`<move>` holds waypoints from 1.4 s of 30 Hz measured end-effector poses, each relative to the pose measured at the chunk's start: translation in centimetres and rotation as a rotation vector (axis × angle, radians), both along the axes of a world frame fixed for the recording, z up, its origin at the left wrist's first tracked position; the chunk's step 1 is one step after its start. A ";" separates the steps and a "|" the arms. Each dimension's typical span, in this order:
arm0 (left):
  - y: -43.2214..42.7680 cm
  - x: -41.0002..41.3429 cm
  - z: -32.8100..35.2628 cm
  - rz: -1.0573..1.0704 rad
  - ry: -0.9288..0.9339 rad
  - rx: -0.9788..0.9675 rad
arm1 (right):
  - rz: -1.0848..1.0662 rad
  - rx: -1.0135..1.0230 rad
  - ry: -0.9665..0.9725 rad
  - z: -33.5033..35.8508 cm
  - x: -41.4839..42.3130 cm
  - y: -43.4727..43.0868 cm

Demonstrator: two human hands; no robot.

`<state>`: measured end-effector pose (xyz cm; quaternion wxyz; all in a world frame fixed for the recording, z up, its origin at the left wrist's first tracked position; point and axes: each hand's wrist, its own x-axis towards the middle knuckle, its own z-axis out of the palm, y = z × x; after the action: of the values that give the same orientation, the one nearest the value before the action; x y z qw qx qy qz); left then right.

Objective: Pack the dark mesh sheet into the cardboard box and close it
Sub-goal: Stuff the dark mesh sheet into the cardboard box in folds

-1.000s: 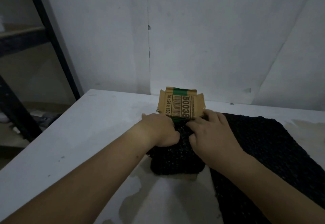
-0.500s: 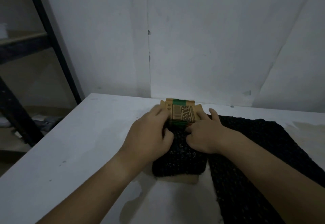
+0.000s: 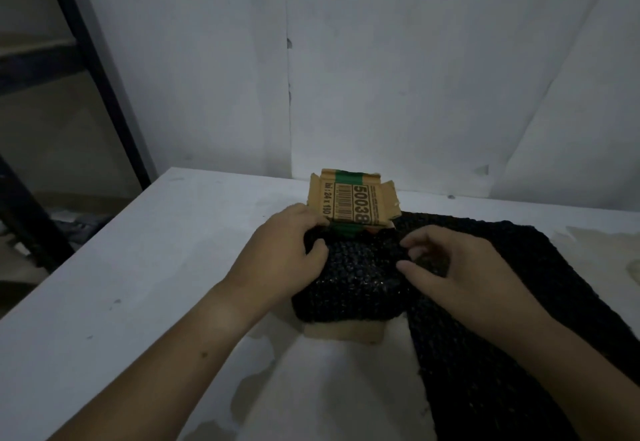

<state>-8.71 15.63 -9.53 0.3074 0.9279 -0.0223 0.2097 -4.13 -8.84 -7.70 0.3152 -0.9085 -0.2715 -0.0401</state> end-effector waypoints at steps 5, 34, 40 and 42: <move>-0.8 -0.2 0.2 -0.038 0.105 0.233 | 0.077 -0.444 -0.315 1.3 -0.8 2.3; -1.5 -0.3 -0.4 0.008 0.159 0.224 | 0.270 -0.870 -0.275 1.8 -0.8 3.1; -1.3 -0.4 -0.2 -0.011 0.176 0.236 | 0.346 -0.772 -0.242 2.4 -0.8 2.0; -1.2 -0.2 0.0 -0.033 0.196 0.222 | 0.329 -0.631 -0.349 3.1 -1.0 1.2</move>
<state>-8.87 14.48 -9.57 0.2067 0.9718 -0.0305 0.1093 -5.13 -7.67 -4.58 -0.0283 -0.8846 -0.4620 -0.0575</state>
